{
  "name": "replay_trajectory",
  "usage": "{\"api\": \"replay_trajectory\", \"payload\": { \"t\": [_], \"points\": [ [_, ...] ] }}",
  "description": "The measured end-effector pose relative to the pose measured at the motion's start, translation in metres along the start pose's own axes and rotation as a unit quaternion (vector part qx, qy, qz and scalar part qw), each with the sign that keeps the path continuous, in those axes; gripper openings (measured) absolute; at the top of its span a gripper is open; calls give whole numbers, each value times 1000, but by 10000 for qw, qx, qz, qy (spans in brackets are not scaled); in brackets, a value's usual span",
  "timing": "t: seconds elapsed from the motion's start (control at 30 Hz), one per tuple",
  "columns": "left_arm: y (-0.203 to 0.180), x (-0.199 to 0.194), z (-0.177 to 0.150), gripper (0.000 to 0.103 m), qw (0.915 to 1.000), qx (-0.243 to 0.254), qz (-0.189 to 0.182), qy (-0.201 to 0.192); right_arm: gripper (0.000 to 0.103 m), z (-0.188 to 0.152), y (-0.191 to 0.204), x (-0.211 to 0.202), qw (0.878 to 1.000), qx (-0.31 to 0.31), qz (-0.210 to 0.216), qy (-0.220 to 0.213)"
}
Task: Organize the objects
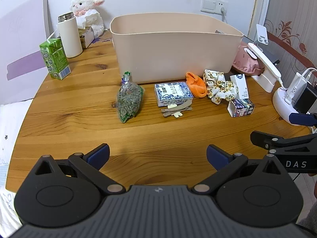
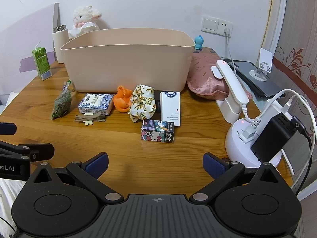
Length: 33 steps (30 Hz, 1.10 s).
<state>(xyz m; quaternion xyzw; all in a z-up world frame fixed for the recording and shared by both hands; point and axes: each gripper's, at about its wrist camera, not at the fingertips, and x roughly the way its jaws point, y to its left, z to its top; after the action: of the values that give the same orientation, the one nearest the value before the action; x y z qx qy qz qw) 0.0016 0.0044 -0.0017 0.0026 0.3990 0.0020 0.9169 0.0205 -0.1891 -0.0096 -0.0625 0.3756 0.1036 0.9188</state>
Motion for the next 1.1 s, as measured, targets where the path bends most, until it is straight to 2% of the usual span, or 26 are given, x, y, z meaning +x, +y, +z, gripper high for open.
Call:
{"api": "replay_trajectory", "payload": {
  "t": [1.1],
  "points": [
    [-3, 4, 2, 103, 9999, -8, -101, 59, 103, -2, 0, 0, 10000, -10, 38, 5]
  ]
}}
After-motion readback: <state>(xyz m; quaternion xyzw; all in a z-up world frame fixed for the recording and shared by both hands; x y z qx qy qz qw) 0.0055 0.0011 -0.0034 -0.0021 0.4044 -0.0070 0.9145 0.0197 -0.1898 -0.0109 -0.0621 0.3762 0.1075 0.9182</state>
